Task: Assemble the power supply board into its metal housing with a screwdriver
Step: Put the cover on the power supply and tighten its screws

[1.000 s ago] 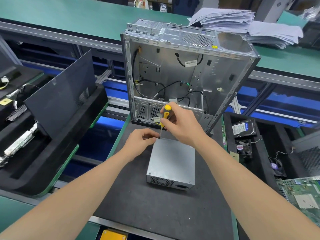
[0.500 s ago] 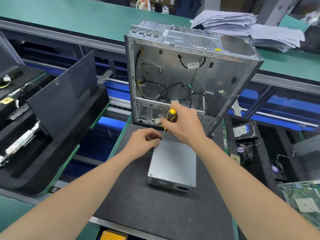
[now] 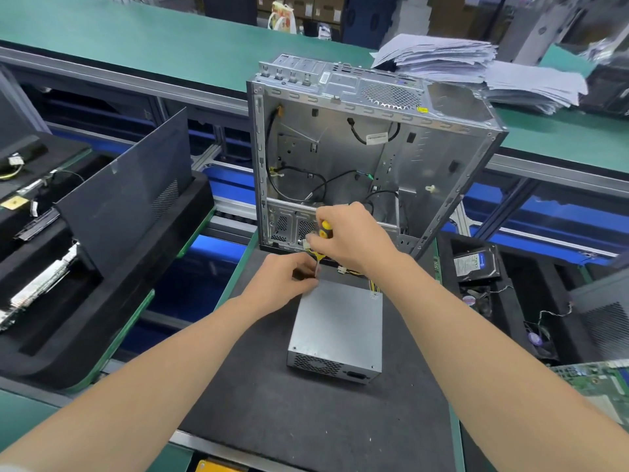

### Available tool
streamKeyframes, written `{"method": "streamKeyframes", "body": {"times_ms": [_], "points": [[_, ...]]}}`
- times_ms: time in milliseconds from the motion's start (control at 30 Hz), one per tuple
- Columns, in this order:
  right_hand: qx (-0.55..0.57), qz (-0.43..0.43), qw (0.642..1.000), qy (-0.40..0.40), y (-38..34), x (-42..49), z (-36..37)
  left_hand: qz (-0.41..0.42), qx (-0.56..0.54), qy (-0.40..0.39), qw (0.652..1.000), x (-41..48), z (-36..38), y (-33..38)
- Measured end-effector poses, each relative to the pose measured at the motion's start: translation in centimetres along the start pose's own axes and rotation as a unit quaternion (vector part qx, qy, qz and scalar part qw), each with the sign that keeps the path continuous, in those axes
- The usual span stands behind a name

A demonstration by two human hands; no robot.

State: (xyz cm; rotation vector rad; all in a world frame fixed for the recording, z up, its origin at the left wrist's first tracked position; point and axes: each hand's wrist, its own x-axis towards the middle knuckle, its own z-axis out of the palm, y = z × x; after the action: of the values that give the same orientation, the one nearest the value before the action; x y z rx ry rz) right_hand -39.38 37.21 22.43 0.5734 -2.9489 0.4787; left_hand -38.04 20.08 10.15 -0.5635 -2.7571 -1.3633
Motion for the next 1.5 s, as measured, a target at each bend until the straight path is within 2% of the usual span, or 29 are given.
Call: {"method": "streamKeyframes", "body": {"times_ms": [100, 167, 233, 300, 567, 633, 700, 767, 833, 900, 1000, 1167, 1233, 1300, 1433, 1500], "points": [[-0.052, 0.065, 0.997, -0.001, -0.7, 0.5, -0.2, -0.002, 0.000, 0.017, 1.000, 0.2, 0.4, 0.2], [-0.051, 0.013, 0.998, -0.015, -0.8, 0.5, -0.9, 0.004, 0.012, 0.017, 1.000, 0.2, 0.5, 0.3], [-0.002, -0.087, 0.994, -0.067, -0.9, 0.2, -1.7, 0.012, 0.028, 0.012, 0.999, 0.1, 0.4, 0.3], [0.003, -0.122, 0.988, -0.097, -0.9, 0.0, -1.9, 0.018, 0.039, 0.005, 0.999, 0.1, 0.2, 0.3], [-0.028, 0.106, 0.994, -0.027, -1.3, 0.6, -0.7, -0.007, 0.015, 0.040, 0.999, 0.1, 1.0, 0.4], [-0.070, 0.134, 0.988, -0.013, -1.4, 0.6, -0.6, -0.007, 0.014, 0.042, 0.999, 0.2, 1.2, 0.6], [-0.100, 0.106, 0.989, -0.025, -1.3, 0.4, -1.0, -0.004, 0.021, 0.039, 0.999, 0.3, 1.2, 0.7], [-0.083, 0.009, 0.994, -0.073, -1.0, 0.2, -1.8, -0.006, 0.021, 0.036, 0.999, 0.4, 1.1, 0.6], [-0.072, -0.102, 0.981, -0.151, -0.5, -0.2, -2.5, -0.016, 0.015, 0.033, 0.999, 0.5, 1.0, 0.5], [-0.077, -0.127, 0.972, -0.184, -0.3, -0.2, -2.9, -0.022, 0.012, 0.030, 0.999, 0.4, 0.9, 0.5], [-0.065, -0.073, 0.986, -0.139, -0.6, 0.0, -2.8, -0.019, 0.014, 0.030, 0.999, 0.3, 0.9, 0.5], [-0.037, 0.128, 0.990, -0.047, -1.3, 0.2, -0.5, -0.007, 0.025, 0.037, 0.999, 0.1, 1.0, 0.2], [-0.029, 0.153, 0.987, -0.044, -1.5, 0.5, -0.5, -0.009, 0.018, 0.042, 0.999, 0.1, 0.9, 0.2], [-0.054, 0.103, 0.991, -0.068, -1.5, 0.5, -1.3, -0.005, 0.025, 0.046, 0.999, 0.2, 0.8, 0.4], [-0.050, -0.082, 0.983, -0.157, -0.9, 0.1, -3.0, 0.012, 0.055, 0.025, 0.998, 0.5, 0.5, 0.6], [-0.049, -0.100, 0.978, -0.177, -0.5, 0.1, -3.3, 0.009, 0.052, 0.020, 0.998, 0.4, 0.5, 0.5]]}}
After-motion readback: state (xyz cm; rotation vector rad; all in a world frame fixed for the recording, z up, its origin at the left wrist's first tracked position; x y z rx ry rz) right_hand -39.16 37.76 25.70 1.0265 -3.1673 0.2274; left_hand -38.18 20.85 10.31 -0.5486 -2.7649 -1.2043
